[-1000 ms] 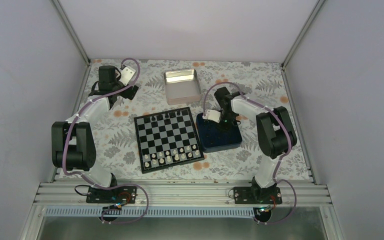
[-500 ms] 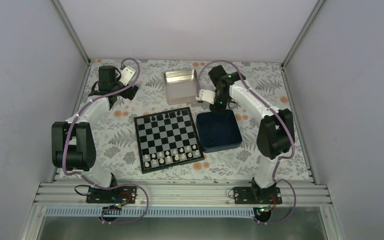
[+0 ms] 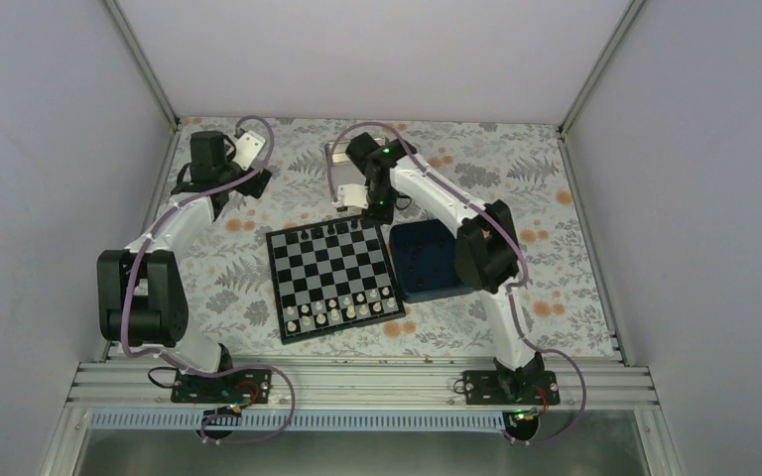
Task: Set up the chess pieces on the board
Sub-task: Place the chess piece on the chessboard.
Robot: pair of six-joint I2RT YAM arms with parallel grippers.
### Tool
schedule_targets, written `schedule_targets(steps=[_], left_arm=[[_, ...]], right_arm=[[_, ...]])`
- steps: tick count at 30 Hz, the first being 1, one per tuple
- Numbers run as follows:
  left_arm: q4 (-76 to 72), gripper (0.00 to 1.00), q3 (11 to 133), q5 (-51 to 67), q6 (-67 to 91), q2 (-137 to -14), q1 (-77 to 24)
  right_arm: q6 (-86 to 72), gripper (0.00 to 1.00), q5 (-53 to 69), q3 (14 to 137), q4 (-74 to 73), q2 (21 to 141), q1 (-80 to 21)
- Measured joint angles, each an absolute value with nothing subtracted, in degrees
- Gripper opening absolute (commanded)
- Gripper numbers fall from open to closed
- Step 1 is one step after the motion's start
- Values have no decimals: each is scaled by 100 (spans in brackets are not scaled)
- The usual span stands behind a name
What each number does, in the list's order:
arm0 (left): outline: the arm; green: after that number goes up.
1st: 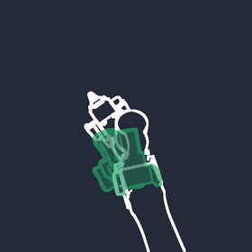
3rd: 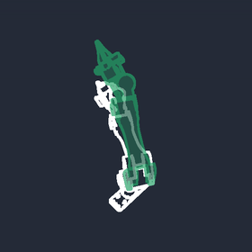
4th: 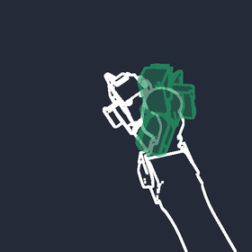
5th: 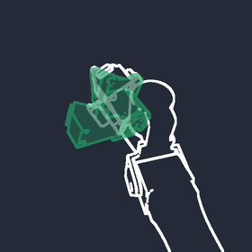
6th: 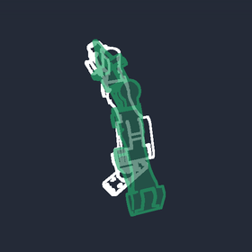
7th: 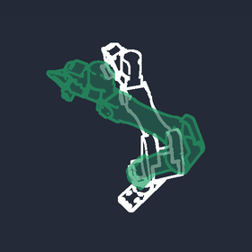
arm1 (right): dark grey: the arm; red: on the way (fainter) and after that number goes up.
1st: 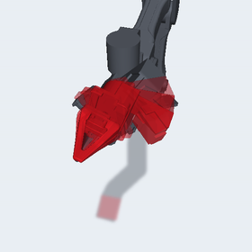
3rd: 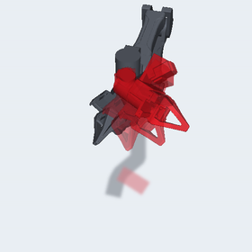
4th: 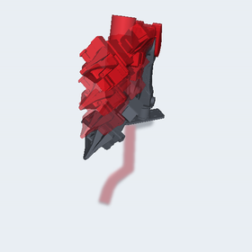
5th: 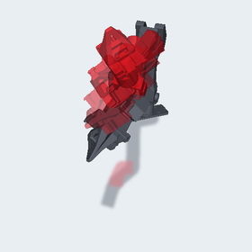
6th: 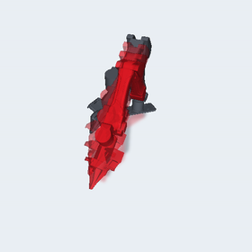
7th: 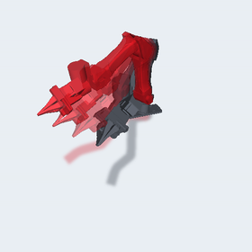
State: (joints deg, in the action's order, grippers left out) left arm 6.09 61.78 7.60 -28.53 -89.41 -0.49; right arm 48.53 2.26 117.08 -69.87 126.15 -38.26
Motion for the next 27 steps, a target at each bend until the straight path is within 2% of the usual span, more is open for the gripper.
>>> schedule_targets(steps=[6, 27], left_arm=[[587, 100, 6060, 790, -2851, -8853, -36], [499, 100, 5859, 917, -2847, -8820, 86]], right_arm=[[4862, 7, 224, 11793, -7059, 13146, -3857], [4971, 11, 239, 11813, -6875, 13487, -3900]])
